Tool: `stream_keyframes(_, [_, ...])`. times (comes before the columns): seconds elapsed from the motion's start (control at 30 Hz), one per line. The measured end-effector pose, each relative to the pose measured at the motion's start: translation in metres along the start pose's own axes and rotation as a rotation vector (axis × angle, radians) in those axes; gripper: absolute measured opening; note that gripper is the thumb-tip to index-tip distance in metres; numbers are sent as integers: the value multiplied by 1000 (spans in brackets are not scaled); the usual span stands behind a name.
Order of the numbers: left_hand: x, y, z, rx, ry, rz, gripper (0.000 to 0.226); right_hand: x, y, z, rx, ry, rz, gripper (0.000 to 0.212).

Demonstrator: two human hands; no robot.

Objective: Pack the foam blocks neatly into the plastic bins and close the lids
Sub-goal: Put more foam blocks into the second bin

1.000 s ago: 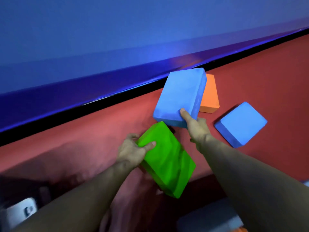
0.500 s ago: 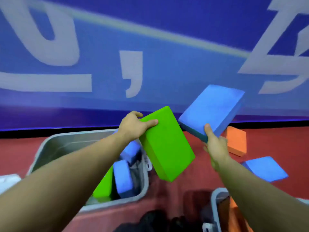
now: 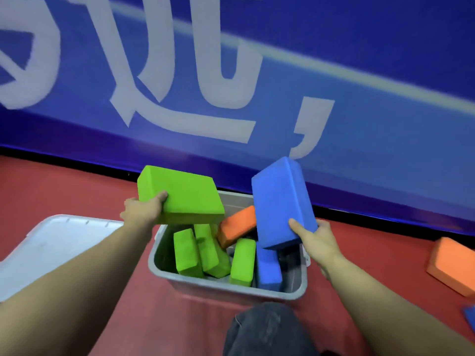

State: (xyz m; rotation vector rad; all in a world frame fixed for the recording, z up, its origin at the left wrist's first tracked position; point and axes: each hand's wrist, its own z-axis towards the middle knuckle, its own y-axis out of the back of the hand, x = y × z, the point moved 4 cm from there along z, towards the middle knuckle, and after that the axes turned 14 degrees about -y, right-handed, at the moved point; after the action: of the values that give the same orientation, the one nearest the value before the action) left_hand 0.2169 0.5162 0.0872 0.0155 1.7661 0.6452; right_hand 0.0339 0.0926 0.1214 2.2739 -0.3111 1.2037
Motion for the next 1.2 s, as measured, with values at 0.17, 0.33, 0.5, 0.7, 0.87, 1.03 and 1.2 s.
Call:
stream_keyframes(0.17, [53, -32, 4, 6, 176, -248, 135, -8, -22, 6, 49, 44, -177, 63])
stream_keyframes(0.33, [24, -63, -42, 59, 252, -433, 74, -27, 6, 21, 166, 61, -279, 73])
stream_keyframes(0.5, [24, -88, -35, 242, 302, -431, 58, -39, 10, 31, 338, -26, -276, 83])
stream_keyframes(0.7, [32, -85, -42, 465, 337, -96, 65, -38, -23, 33, 486, -95, -413, 90])
stream_keyframes(0.87, [38, -72, -34, 426, 258, -14, 75, -40, -38, 51, 279, -65, -356, 110])
stream_keyframes(1.03, [15, -77, -39, 438, 89, 51, 80, -27, -36, 37, 193, -31, -323, 76])
stream_keyframes(1.2, [-37, -111, -88, 602, -274, 268, 80, -18, -6, 29, 79, 54, -334, 65])
